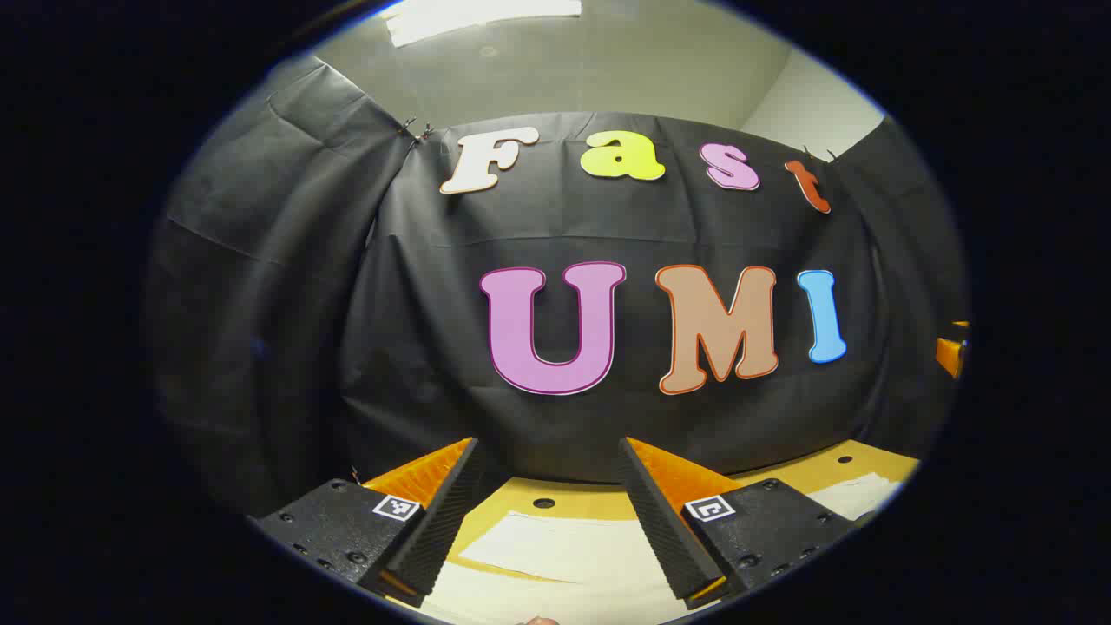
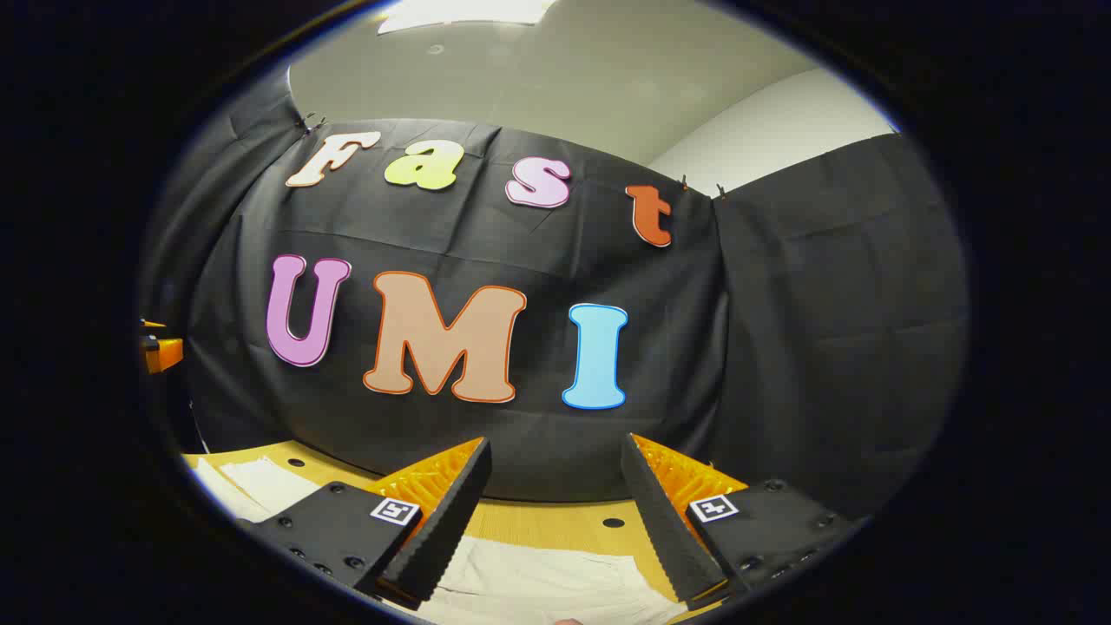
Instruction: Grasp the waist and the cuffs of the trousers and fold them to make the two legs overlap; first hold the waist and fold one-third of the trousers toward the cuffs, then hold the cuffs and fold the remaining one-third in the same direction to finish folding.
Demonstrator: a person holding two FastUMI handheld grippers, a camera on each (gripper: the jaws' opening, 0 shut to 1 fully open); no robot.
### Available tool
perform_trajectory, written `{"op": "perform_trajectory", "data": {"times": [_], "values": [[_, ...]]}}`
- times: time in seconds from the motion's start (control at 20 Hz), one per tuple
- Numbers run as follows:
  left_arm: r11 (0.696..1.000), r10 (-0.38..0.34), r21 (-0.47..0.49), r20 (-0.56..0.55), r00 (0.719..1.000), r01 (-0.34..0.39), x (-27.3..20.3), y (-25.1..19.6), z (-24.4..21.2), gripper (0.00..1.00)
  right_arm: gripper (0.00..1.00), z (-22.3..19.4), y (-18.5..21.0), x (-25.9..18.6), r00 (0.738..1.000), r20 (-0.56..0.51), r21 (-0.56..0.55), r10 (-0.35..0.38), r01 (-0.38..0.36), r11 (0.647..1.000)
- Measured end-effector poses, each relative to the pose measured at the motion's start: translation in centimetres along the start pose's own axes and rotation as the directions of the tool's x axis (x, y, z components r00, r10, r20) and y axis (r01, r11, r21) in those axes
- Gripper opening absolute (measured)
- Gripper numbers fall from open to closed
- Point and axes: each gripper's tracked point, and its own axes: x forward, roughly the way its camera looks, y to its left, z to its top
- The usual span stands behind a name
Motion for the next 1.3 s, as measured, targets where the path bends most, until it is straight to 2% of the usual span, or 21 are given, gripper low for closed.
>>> {"op": "perform_trajectory", "data": {"times": [0.5,0.7,0.95,1.05,1.1,1.15,1.3], "values": [[0.998,0.037,0.057,-0.023,0.999,-0.035,-0.7,2.2,-1.2,0.94,0.96,-0.5,1.2,1.1,0.999,-0.003,0.011,0.032,-0.032,0.999],[0.996,0.035,0.085,-0.028,0.999,-0.033,-0.7,2.8,-1.7,0.92,0.97,-0.4,2.1,1.1,0.999,0.001,0.017,0.045,-0.045,0.999],[0.989,0.014,0.147,-0.032,0.999,-0.009,-1.6,4.1,-2.5,0.96,0.97,-0.4,2.8,0.9,0.999,0.000,0.017,0.054,-0.054,0.998],[0.982,-0.014,0.187,-0.044,0.999,0.022,-1.6,4.2,-3.2,0.96,0.97,-0.7,2.8,0.7,0.999,-0.004,0.011,0.055,-0.054,0.998],[0.975,-0.034,0.220,-0.055,0.998,0.045,-1.7,4.2,-3.6,0.92,0.97,-0.8,2.8,0.6,0.998,-0.007,0.010,0.054,-0.054,0.998],[0.962,-0.048,0.264,-0.078,0.996,0.067,-2.0,4.7,-4.5,0.96,0.97,-0.9,2.8,0.6,0.999,-0.010,0.012,0.053,-0.053,0.999],[0.917,-0.080,0.377,-0.143,0.986,0.129,-3.4,5.8,-7.2,0.96,0.97,-1.4,2.5,0.5,0.999,-0.020,0.023,0.046,-0.046,0.999]]}}
